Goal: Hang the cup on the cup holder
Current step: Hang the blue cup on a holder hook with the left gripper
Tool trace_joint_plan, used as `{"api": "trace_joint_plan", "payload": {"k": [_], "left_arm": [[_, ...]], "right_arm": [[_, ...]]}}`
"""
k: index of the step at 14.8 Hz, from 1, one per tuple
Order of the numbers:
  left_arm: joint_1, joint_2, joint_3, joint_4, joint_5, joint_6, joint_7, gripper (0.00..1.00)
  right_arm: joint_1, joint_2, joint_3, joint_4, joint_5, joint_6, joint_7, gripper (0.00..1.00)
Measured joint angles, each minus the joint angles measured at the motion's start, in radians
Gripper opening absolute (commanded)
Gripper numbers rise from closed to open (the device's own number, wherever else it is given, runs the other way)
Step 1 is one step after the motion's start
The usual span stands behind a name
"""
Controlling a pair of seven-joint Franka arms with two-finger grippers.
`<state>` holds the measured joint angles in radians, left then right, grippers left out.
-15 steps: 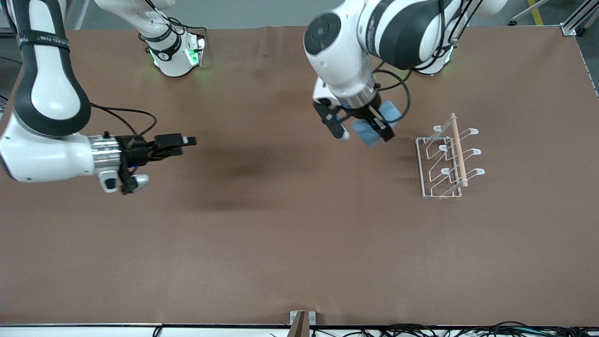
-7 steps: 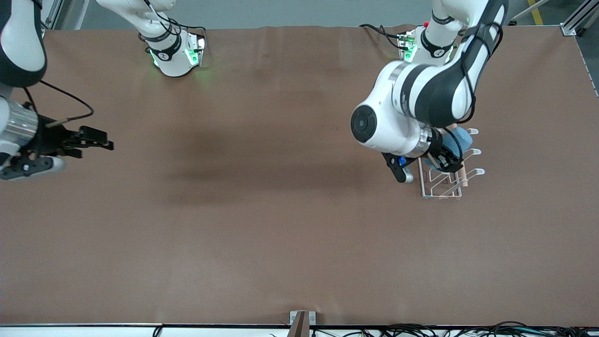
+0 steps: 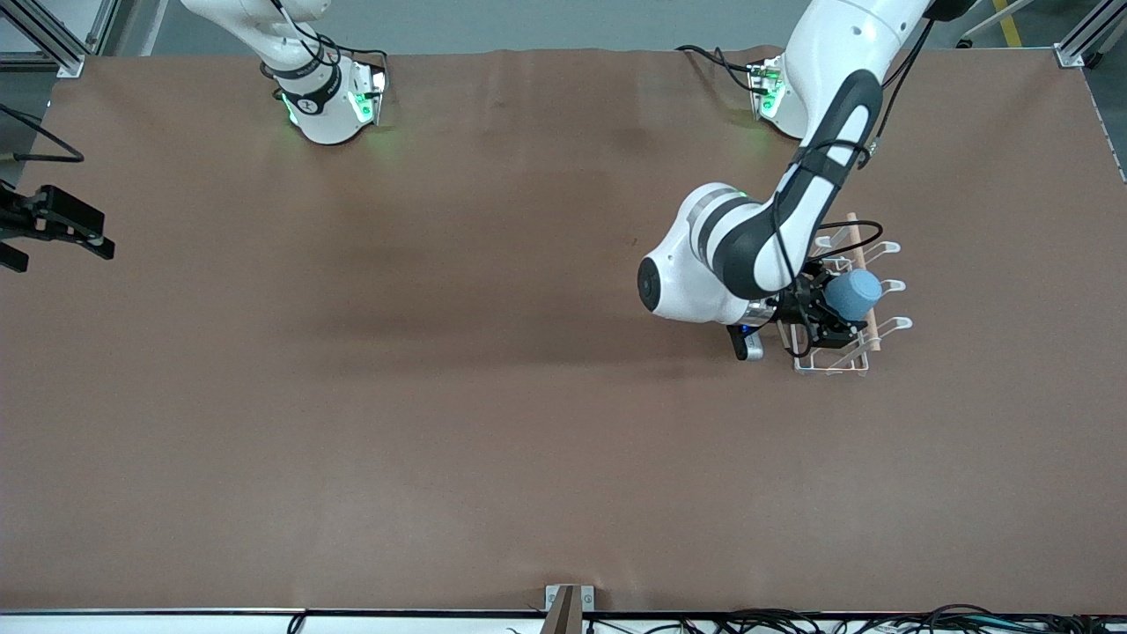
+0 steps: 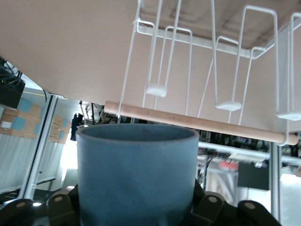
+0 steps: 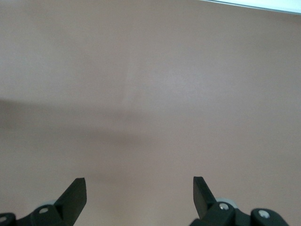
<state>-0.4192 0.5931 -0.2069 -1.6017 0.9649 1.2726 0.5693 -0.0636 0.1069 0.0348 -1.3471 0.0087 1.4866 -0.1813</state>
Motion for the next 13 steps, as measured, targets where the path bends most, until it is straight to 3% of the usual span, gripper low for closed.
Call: {"api": "trace_joint_plan", "payload": {"k": [5, 9, 13], "left_arm": [[0.004, 0.014, 0.001, -0.004, 0.042, -0.001, 0.119, 0.42], [0.033, 0.019, 0.002, -0.017, 0.088, -0.004, 0.121, 0.42], [0.042, 0.042, 0.001, -0.020, 0.092, -0.003, 0.121, 0.44]], "right_arm": [[0.024, -0.072, 0.013, -0.003, 0.001, -0.073, 0.216, 1.00], [0.034, -0.164, 0.013, -0.120, 0.001, -0.042, 0.243, 1.00], [0.034, -0.187, 0.012, -0.134, 0.000, -0.026, 0.244, 1.00]]}}
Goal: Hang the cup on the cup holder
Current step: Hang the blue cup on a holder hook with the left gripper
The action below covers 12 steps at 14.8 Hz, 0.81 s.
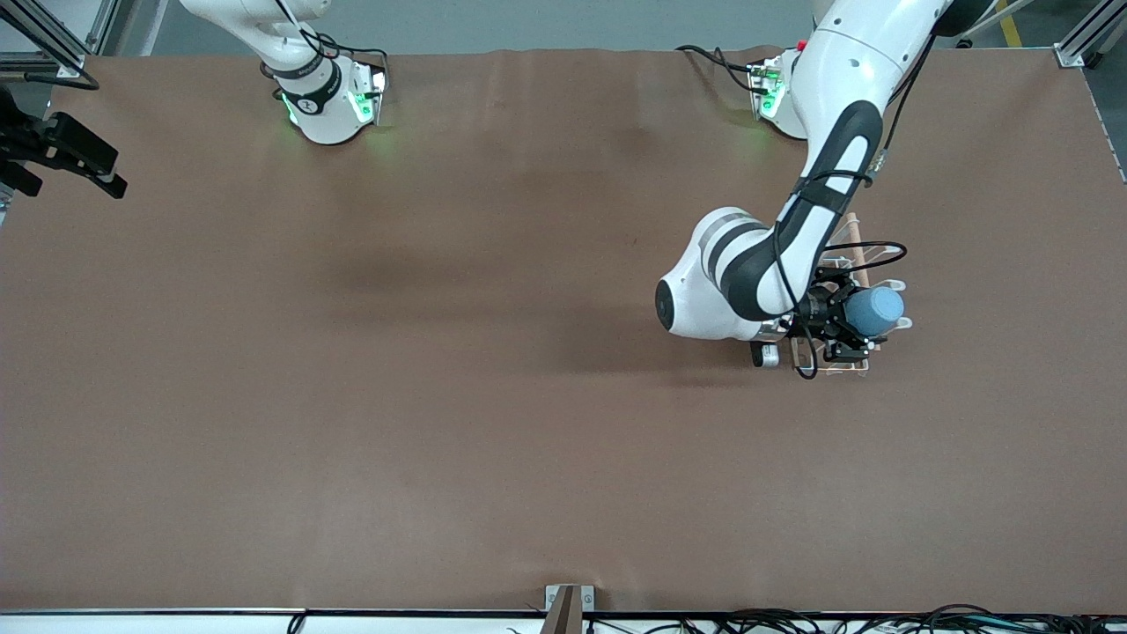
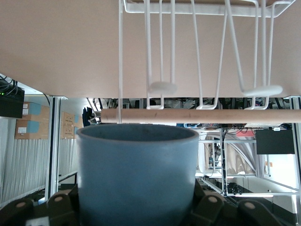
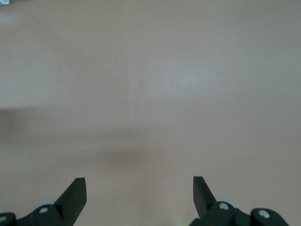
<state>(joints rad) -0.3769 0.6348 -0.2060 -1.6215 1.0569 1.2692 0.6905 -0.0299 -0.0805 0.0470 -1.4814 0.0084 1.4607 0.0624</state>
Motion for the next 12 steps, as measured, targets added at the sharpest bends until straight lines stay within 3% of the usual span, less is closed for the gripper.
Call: {"api": "trace_joint_plan", "payload": {"k": [8, 9, 10, 11, 12], "left_arm": [[-0.002, 0.031, -0.004, -0.004, 0.000, 0.000, -0.018, 0.45], [-0.002, 0.039, -0.004, -0.004, 0.000, 0.000, -0.028, 0.49], [-0.002, 0.045, -0.004, -0.004, 0.000, 0.000, -0.033, 0.61], [-0.002, 0.051, -0.004, -0.004, 0.000, 0.001, -0.041, 1.00], [-0.003, 0.054, -0.004, -0.004, 0.000, 0.001, -0.059, 1.00]], "right_arm": [[-0.003, 0.015, -0.006, 0.002, 0.000, 0.001, 0.001, 1.00], [-0.003, 0.018, -0.006, 0.002, 0.000, 0.001, 0.001, 1.00], [-0.003, 0.020, -0.006, 0.002, 0.000, 0.001, 0.001, 1.00], [-0.003, 0.021, -0.006, 0.002, 0.000, 0.002, 0.001, 1.00], [-0.003, 0.022, -0.006, 0.002, 0.000, 0.002, 0.001, 1.00]]}}
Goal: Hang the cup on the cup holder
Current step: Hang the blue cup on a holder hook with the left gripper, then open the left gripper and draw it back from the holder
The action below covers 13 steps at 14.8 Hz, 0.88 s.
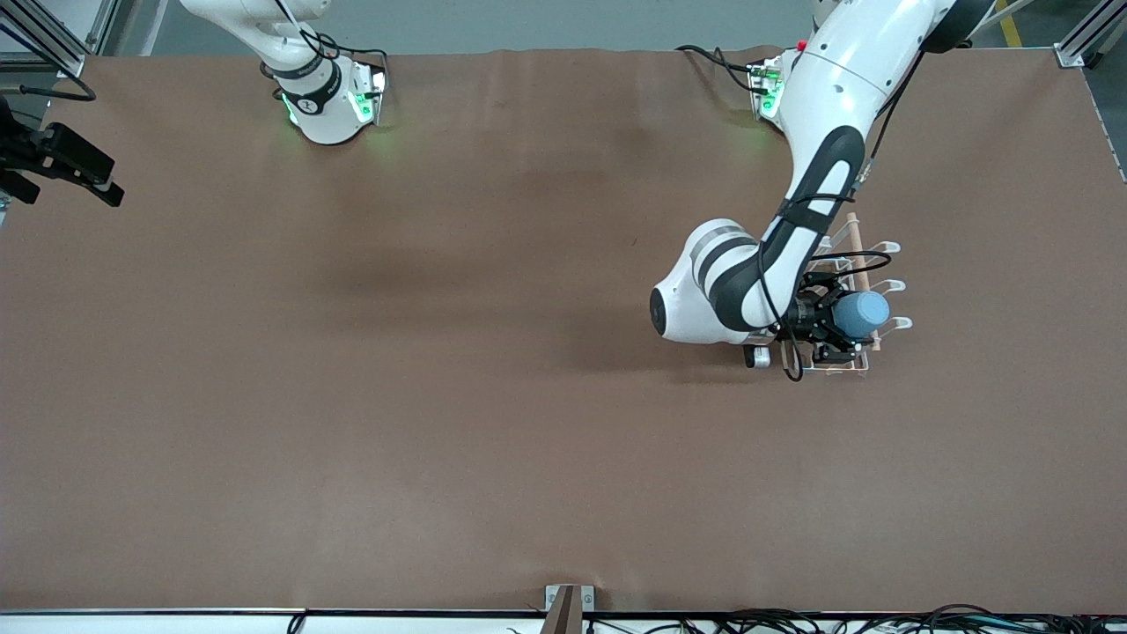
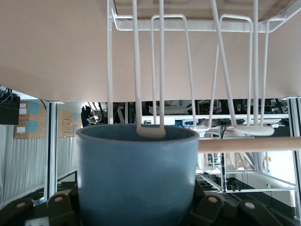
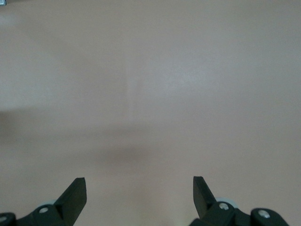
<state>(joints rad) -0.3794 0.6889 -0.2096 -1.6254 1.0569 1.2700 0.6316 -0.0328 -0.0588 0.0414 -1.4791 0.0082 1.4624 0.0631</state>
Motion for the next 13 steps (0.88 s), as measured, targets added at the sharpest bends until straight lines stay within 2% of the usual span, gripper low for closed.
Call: {"api": "trace_joint_plan", "payload": {"k": [3, 7, 9, 13], "left_arm": [[0.000, 0.001, -0.003, 0.001, -0.011, 0.000, -0.099, 1.00], [0.000, 0.000, -0.006, 0.017, -0.015, 0.000, -0.137, 1.00], [0.000, -0.002, -0.006, 0.059, -0.047, 0.000, -0.138, 1.00], [0.011, -0.017, -0.004, 0.186, -0.186, -0.001, -0.153, 1.00]], "right_arm": [[0.000, 0.008, 0.000, 0.000, 0.000, 0.000, 0.000, 1.00], [-0.004, 0.034, -0.003, -0.006, -0.004, 0.026, 0.001, 1.00], [-0.007, 0.043, -0.007, -0.007, -0.005, 0.048, 0.001, 1.00], [-0.009, 0.049, -0.011, -0.007, -0.006, 0.070, 0.001, 1.00]]}}
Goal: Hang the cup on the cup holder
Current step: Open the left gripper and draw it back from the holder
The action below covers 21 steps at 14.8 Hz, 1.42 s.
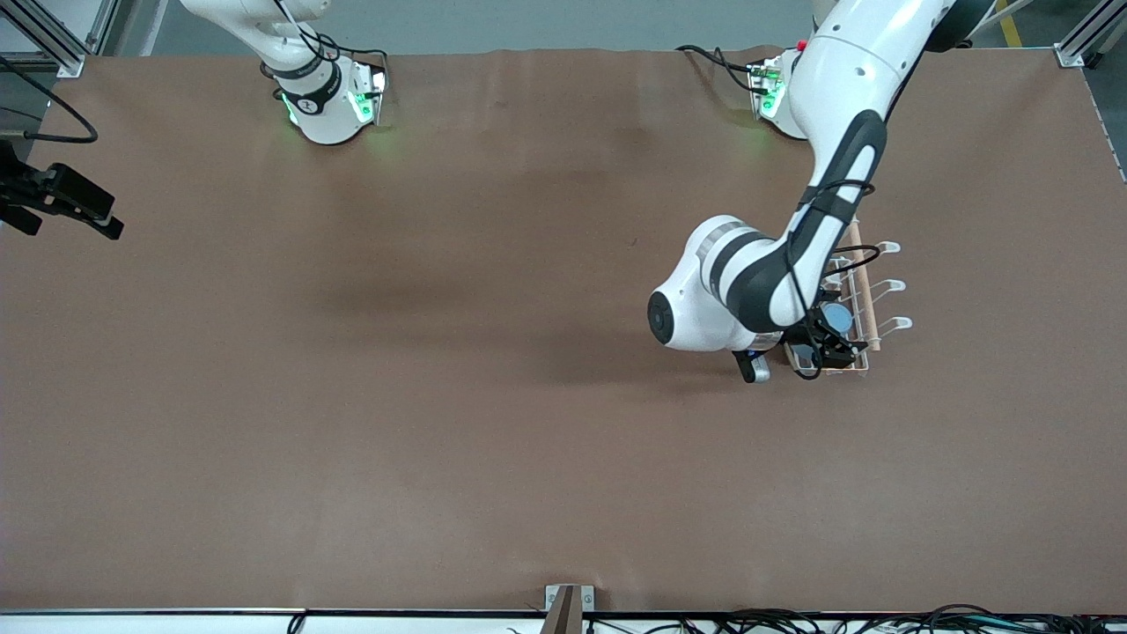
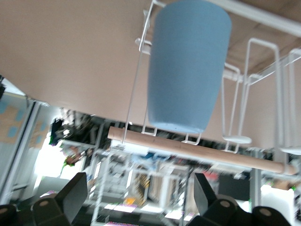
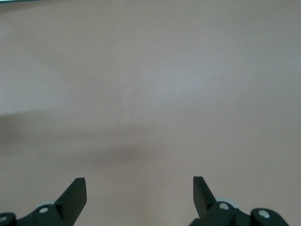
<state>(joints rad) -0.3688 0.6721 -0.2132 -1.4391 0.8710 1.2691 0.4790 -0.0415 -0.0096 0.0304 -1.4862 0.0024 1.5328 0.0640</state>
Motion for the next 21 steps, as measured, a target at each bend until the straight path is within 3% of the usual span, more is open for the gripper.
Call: {"api": "trace_joint_plan", "payload": {"k": [6, 10, 13, 21], "left_arm": [[0.084, -0.061, 0.000, 0.155, -0.239, 0.001, -0.231, 1.00], [0.147, -0.103, 0.000, 0.172, -0.479, 0.050, -0.592, 1.00], [0.216, -0.142, -0.001, 0.177, -0.610, 0.123, -0.737, 1.00], [0.369, -0.293, -0.002, 0.184, -0.711, 0.175, -0.757, 1.00]], "right_arm": [[0.000, 0.001, 0.000, -0.002, 0.000, -0.002, 0.000, 1.00], [0.000, 0.003, 0.000, -0.004, -0.001, -0.003, -0.014, 1.00], [0.000, 0.003, 0.000, -0.004, -0.001, -0.003, -0.018, 1.00], [0.000, 0.003, 0.000, -0.004, -0.002, -0.003, -0.020, 1.00]]}}
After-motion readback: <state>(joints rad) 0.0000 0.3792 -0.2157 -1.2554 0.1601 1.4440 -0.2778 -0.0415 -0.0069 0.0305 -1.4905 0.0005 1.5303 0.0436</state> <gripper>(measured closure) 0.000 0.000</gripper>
